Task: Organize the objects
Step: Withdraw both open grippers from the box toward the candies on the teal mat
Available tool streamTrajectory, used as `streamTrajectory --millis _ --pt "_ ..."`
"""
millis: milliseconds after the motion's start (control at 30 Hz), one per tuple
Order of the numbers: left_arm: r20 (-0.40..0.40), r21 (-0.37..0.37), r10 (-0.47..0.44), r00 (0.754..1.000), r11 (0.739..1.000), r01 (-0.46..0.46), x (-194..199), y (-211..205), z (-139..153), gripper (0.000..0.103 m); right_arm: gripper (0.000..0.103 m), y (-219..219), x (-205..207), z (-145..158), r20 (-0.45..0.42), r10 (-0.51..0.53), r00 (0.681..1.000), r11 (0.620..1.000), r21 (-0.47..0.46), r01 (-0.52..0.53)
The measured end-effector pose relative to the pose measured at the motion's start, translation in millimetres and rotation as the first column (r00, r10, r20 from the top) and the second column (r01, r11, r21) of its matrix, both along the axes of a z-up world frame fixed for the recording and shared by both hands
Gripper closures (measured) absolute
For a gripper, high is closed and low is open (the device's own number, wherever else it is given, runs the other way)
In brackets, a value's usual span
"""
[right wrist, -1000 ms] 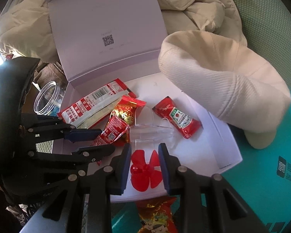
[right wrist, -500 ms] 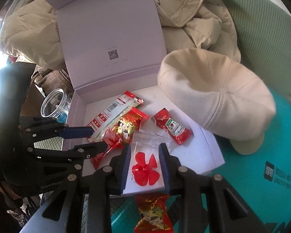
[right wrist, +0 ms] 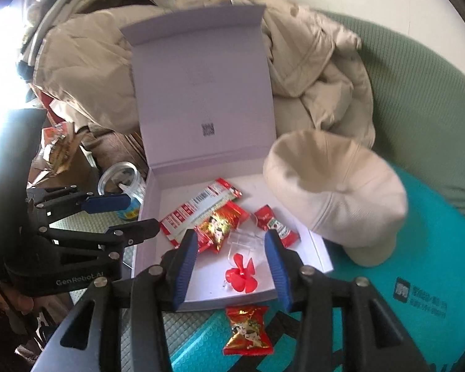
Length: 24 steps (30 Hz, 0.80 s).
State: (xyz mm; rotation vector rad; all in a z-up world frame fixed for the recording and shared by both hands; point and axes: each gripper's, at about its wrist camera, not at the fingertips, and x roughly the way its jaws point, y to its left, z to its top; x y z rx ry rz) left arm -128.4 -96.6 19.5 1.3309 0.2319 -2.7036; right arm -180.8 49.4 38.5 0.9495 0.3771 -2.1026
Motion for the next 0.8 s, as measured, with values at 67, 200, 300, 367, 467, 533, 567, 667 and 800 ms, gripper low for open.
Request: streamTrajectory --millis 67,200,300,367,467,533,567,667,800 --pt "-0.023 -0.028 0.019 1.000 0.999 -0.020 9.9 3.4 10.9 0.042 0.053 1.7 6.4 7.9 -0.023 0.013 1.000 1.000 -0.010 -0.013" --pt "-0.052 -0.035 0.054 0.997 0.998 -0.056 28.6 10.6 27.3 0.041 0.053 9.0 20.0 22.7 -0.056 0.022 0.998 0.999 -0.033 -0.024" --pt "-0.083 -0.037 0.080 0.993 0.996 -0.083 44.5 20.3 37.0 0.040 0.052 19.7 31.6 34.8 -0.083 0.026 0.996 0.998 -0.050 -0.030" --pt "-0.094 -0.039 0.091 0.991 0.995 -0.095 54.5 28.2 41.6 0.039 0.049 27.8 39.6 42.4 -0.100 0.032 0.994 0.997 -0.064 -0.039" --pt "-0.109 -0.046 0.100 0.989 0.993 -0.106 70.8 44.0 49.1 0.037 0.047 42.4 51.1 51.6 -0.123 0.035 0.992 0.996 -0.078 -0.045" --pt "-0.115 -0.054 0.101 0.988 0.993 -0.108 79.6 54.6 51.6 0.036 0.047 54.1 59.7 55.3 -0.132 0.042 0.990 0.995 -0.085 -0.053" --pt "-0.116 -0.055 0.100 0.988 0.993 -0.107 82.6 59.0 51.4 0.036 0.047 59.1 63.2 56.0 -0.136 0.042 0.990 0.995 -0.085 -0.054" --pt "-0.110 -0.049 0.091 0.990 0.994 -0.097 90.8 74.7 48.6 0.036 0.047 78.0 75.8 56.1 -0.140 0.034 0.990 0.996 -0.082 -0.046" --pt "-0.099 -0.033 0.061 0.993 0.997 -0.065 101.5 100.6 43.1 0.036 0.047 105.0 89.5 52.1 -0.129 0.010 0.992 0.997 -0.079 -0.020"
